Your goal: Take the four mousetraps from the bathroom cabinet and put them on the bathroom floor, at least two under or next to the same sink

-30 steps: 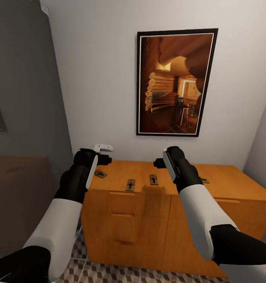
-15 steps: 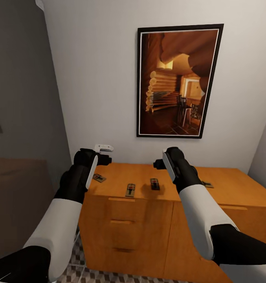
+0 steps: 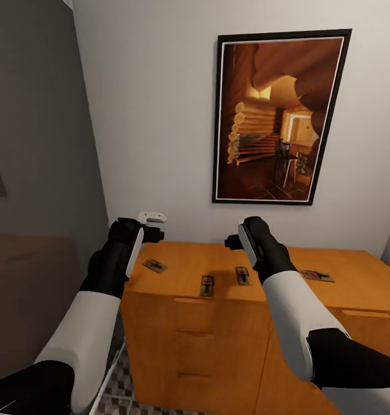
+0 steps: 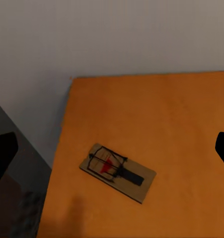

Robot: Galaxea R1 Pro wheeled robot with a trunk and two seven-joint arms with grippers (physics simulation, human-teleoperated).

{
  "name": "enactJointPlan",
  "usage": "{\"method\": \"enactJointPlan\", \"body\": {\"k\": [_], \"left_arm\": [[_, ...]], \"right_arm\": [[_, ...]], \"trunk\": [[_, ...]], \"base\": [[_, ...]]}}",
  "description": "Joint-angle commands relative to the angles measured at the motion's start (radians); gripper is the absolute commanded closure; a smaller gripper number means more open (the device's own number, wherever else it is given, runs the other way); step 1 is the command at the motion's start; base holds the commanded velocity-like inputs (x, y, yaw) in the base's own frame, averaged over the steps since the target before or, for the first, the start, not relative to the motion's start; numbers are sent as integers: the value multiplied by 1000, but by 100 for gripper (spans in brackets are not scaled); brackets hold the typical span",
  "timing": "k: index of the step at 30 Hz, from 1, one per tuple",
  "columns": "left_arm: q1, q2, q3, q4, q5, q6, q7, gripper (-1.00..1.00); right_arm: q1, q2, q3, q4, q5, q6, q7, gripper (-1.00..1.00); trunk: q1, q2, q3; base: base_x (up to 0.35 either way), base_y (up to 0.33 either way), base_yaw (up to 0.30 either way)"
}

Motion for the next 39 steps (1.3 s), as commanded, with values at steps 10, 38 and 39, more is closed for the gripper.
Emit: {"method": "enactJointPlan", "body": {"k": [10,38,39], "left_arm": [[-1,0,-1,-1,-1,4,2,-100],[-1,0,0,6,-1,3,2,-100],[-1,0,0,6,-1,3,2,-100]], "right_arm": [[-1,0,0,16,5,5,-1,-100],[-1,0,-10,123,10,5,-2,-100],[-1,0,-10,122,10,5,-2,-100]], "trunk": [[0,-1,-1],[0,-1,-1],[0,-1,-1]], "base": [[41,55,0],[1,1,0],[0,0,0]]}}
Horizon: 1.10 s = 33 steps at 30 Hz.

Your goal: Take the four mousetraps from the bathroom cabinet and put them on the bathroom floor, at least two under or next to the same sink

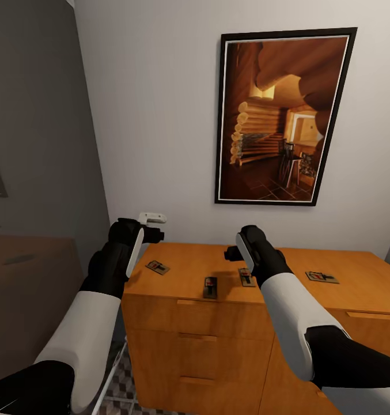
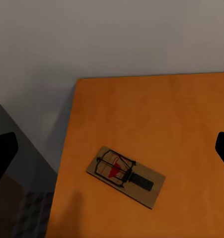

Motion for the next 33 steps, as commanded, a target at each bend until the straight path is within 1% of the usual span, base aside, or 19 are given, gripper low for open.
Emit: {"method": "enactJointPlan", "body": {"k": [1,26,33], "left_arm": [[-1,0,-1,-1,-1,4,2,-100],[-1,0,-2,-2,-1,4,2,-100],[-1,0,-2,-2,-1,4,2,-100]], "right_arm": [[-1,0,0,-2,3,4,1,-100],[-1,0,-1,-7,3,4,5,-100],[-1,0,-1,-28,3,4,3,-100]], "trunk": [[0,-1,-1],[0,-1,-1],[0,-1,-1]], "base": [[0,0,0],[-18,0,0],[0,0,-141]]}}
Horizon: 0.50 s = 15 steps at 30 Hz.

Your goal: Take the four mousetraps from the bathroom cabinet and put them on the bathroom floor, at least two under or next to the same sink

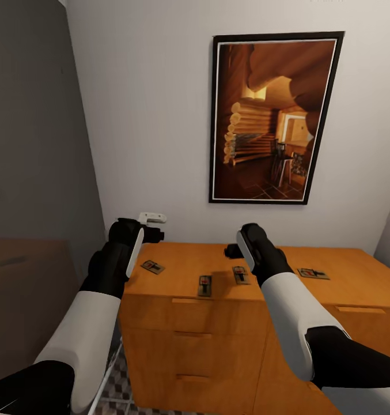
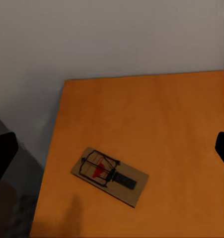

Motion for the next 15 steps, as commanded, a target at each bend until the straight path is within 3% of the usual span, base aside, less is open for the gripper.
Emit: {"method": "enactJointPlan", "body": {"k": [1,6,15], "left_arm": [[-1,0,-1,-1,-1,4,2,-100],[-1,0,-1,-1,-1,4,2,-100],[-1,0,-1,-1,-1,4,2,-100]], "right_arm": [[-1,1,0,-5,3,4,0,-100],[-1,1,0,-17,3,4,-1,-100],[-1,1,0,-21,3,4,-1,-100]], "trunk": [[0,-1,-1],[0,-1,-1],[0,-1,-1]], "base": [[0,0,-210],[0,0,-110],[0,0,-20]]}}
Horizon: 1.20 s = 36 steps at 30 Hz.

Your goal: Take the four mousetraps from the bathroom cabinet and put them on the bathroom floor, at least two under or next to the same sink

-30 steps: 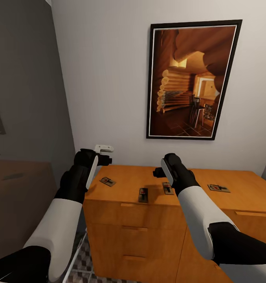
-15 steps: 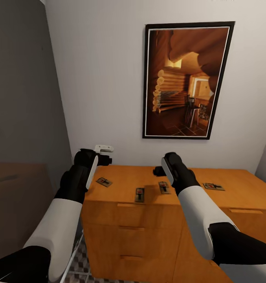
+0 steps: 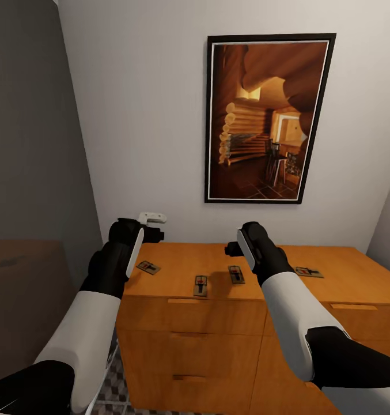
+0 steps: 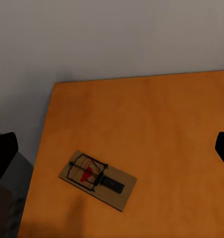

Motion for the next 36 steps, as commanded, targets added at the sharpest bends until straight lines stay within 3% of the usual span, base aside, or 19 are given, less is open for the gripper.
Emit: {"method": "enactJointPlan", "body": {"k": [1,21,36], "left_arm": [[-1,0,-1,-1,-1,4,2,-100],[-1,0,-1,-1,-1,4,2,-100],[-1,0,-1,1,-1,4,2,-100]], "right_arm": [[-1,0,0,-1,3,4,1,-100],[-1,0,-3,-1,3,4,3,-100],[-1,0,-26,16,0,4,0,-100]], "trunk": [[0,-1,-1],[0,-1,-1],[0,-1,-1]], "base": [[0,0,-5],[-82,0,-1],[-4,0,0]]}}
